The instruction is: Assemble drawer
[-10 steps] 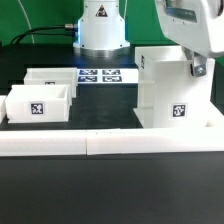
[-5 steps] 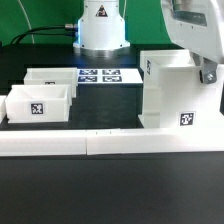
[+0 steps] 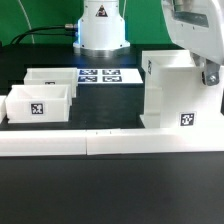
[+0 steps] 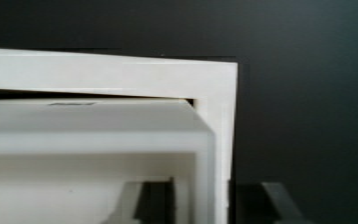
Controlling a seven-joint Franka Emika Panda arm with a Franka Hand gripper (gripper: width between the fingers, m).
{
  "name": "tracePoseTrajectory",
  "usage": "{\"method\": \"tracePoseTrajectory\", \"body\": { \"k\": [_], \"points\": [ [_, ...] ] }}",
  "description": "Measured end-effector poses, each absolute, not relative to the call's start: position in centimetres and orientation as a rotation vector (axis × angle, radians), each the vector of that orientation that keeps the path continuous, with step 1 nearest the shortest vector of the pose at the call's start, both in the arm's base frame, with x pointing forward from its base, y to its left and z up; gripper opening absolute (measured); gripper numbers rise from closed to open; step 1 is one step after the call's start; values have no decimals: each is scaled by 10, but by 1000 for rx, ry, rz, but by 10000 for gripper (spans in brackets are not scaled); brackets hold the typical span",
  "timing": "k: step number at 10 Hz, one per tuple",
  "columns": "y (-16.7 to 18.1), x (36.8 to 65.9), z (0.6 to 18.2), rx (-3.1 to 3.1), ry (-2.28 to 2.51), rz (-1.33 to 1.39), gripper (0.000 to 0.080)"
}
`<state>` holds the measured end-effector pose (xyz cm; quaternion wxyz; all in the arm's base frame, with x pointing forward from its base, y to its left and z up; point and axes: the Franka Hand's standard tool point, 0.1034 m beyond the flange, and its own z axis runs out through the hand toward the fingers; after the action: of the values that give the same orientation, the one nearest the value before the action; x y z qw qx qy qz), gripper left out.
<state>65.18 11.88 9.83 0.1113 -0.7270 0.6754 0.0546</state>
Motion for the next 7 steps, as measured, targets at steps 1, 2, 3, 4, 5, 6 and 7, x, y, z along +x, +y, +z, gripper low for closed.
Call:
{"method": "tracePoseTrajectory", "body": {
  "k": [1,2,3,4,5,6,7],
  "points": [
    [119,652,99,-2136,1982,159,217],
    [119,652,99,-2137,1980,158,418],
    [120,652,99,-2137,1978,157,571],
    [120,652,99,-2139,1976,157,571],
    [120,652,100,-2141,1974,156,632],
    [120,652,100,-2143,1971,156,632],
    [120,651,101,-2195,1910,148,647]
  ]
}}
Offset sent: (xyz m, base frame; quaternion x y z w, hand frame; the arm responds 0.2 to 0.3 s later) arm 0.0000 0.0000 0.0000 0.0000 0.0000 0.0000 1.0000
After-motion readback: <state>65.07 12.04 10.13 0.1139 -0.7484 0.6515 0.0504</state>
